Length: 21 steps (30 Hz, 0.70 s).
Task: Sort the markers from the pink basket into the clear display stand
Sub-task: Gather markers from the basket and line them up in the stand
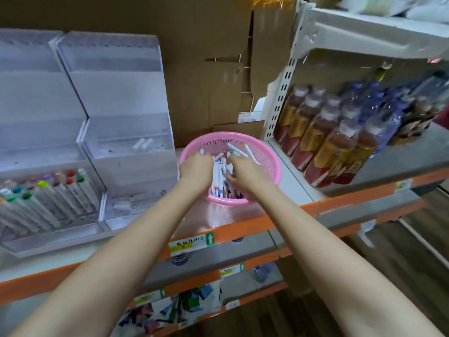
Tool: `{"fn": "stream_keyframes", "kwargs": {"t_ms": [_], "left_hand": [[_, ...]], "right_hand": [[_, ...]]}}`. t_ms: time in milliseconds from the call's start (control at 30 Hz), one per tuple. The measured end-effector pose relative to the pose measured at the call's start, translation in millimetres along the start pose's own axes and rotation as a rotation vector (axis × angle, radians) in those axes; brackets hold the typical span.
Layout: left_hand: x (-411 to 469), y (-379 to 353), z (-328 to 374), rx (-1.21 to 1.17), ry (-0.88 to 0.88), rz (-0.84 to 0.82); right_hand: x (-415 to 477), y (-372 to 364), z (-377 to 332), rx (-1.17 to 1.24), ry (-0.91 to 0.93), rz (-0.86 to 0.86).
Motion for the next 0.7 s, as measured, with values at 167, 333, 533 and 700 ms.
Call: {"fn": "stream_keyframes", "kwargs": {"t_ms": [167,333,533,700], "left_hand": [[7,-4,4,-0.098,0.015,-0.032],[8,-1,-6,-0.264,0.066,0.089],[16,-5,-18,-0.495,0.11,0.112],[16,-9,-15,-0.567,0.073,0.019]], "right_hand": [[14,-10,3,0.083,-0.053,-0.074],[22,-7,11,0.219,-0.132,-0.034],[25,-11,12,0.272,-0.122,-0.063],[25,-12,13,0.304,-0.158,-0.092]]}}
Point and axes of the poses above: each hand's wrist, its own x-axis towards the middle knuckle, its own y-axis out of the back of the hand, z = x × y, the point moved 7 cm from there along x, towards the middle knuckle, and after that the axes turned 12 degrees about -y, right-handed, at the moved point
